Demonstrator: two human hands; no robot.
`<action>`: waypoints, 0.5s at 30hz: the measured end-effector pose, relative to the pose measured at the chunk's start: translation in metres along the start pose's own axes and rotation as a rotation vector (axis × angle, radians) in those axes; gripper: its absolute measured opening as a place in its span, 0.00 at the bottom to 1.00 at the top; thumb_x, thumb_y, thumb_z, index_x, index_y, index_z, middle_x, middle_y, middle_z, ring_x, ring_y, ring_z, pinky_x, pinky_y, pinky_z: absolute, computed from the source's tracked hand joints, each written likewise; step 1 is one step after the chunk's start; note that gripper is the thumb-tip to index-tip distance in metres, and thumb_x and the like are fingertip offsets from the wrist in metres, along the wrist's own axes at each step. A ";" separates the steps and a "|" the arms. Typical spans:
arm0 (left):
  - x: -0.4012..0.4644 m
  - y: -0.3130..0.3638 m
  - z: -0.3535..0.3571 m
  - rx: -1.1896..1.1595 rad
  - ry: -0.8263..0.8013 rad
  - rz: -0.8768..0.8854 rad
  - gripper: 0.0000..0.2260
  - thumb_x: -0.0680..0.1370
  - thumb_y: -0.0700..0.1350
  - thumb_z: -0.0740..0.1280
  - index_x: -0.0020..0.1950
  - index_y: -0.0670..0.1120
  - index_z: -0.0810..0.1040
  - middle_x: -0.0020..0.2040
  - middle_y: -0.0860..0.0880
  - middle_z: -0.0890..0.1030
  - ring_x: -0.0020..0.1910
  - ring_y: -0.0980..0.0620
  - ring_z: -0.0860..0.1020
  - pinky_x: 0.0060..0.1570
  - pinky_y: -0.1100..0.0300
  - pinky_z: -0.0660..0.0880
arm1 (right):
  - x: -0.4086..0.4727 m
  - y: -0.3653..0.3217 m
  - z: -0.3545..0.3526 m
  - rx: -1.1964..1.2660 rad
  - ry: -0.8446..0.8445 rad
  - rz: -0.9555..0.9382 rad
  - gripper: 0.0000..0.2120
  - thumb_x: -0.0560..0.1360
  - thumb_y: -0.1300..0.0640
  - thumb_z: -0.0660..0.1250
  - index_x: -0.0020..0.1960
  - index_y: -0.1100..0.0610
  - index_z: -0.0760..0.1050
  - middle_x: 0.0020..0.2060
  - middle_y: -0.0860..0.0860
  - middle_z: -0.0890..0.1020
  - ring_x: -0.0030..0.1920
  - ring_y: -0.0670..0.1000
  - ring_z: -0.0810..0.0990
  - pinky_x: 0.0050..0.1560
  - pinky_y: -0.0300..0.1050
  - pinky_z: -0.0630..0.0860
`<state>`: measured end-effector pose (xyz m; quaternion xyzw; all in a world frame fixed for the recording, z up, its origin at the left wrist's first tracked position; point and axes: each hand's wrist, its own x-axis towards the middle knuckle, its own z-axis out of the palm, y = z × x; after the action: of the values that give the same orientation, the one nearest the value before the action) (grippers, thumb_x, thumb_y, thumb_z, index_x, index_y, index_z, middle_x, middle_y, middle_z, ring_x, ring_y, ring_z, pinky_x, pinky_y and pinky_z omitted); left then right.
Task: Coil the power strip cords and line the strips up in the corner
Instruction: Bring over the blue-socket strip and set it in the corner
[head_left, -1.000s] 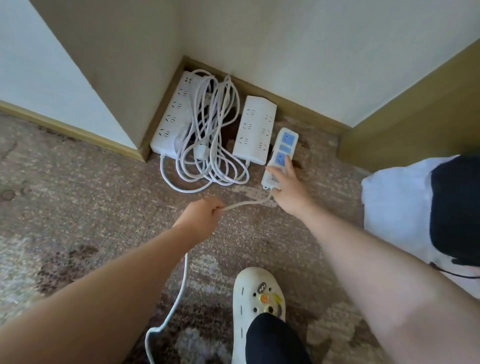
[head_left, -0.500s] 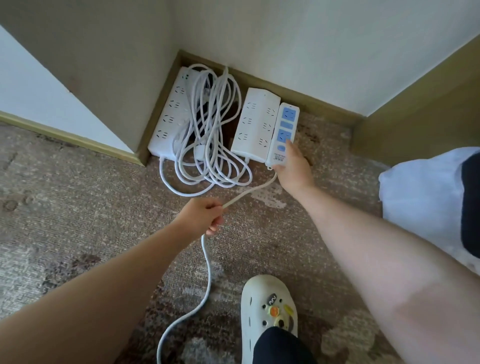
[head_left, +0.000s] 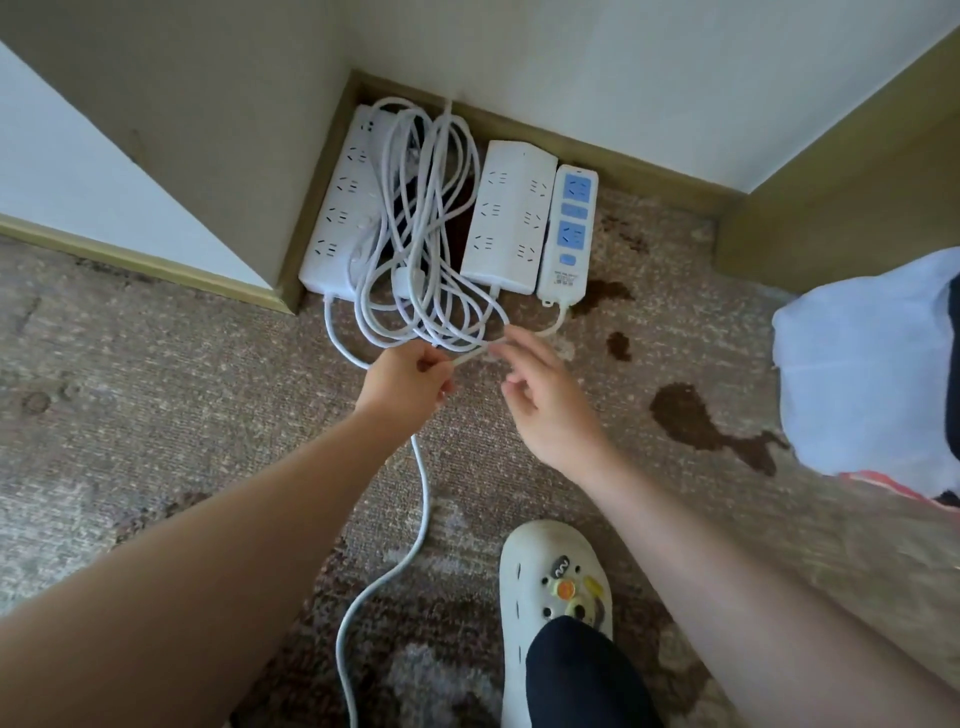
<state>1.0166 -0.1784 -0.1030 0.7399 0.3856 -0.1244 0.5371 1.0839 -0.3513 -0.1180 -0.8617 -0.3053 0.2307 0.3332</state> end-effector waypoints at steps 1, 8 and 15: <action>-0.001 -0.001 0.001 -0.011 -0.004 0.007 0.05 0.78 0.41 0.65 0.45 0.45 0.80 0.38 0.49 0.84 0.39 0.47 0.83 0.48 0.47 0.81 | 0.001 -0.001 0.004 -0.020 -0.032 -0.015 0.21 0.80 0.61 0.63 0.73 0.54 0.69 0.74 0.48 0.65 0.66 0.44 0.71 0.68 0.38 0.67; -0.017 -0.009 -0.012 -0.232 -0.061 -0.001 0.07 0.80 0.39 0.62 0.49 0.42 0.80 0.35 0.47 0.80 0.30 0.52 0.74 0.36 0.57 0.75 | 0.055 -0.013 0.004 -0.151 -0.006 -0.105 0.11 0.78 0.53 0.68 0.55 0.58 0.82 0.48 0.48 0.76 0.47 0.47 0.74 0.50 0.42 0.71; -0.040 -0.057 -0.069 -0.102 -0.033 -0.056 0.11 0.82 0.43 0.60 0.47 0.45 0.82 0.30 0.49 0.71 0.29 0.52 0.68 0.31 0.60 0.67 | 0.075 -0.020 -0.007 -0.093 0.136 0.045 0.10 0.80 0.52 0.65 0.51 0.57 0.81 0.47 0.51 0.78 0.45 0.51 0.77 0.47 0.47 0.74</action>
<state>0.9339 -0.1279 -0.0915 0.6981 0.4031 -0.1320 0.5768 1.1340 -0.2919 -0.1133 -0.8965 -0.2732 0.1647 0.3075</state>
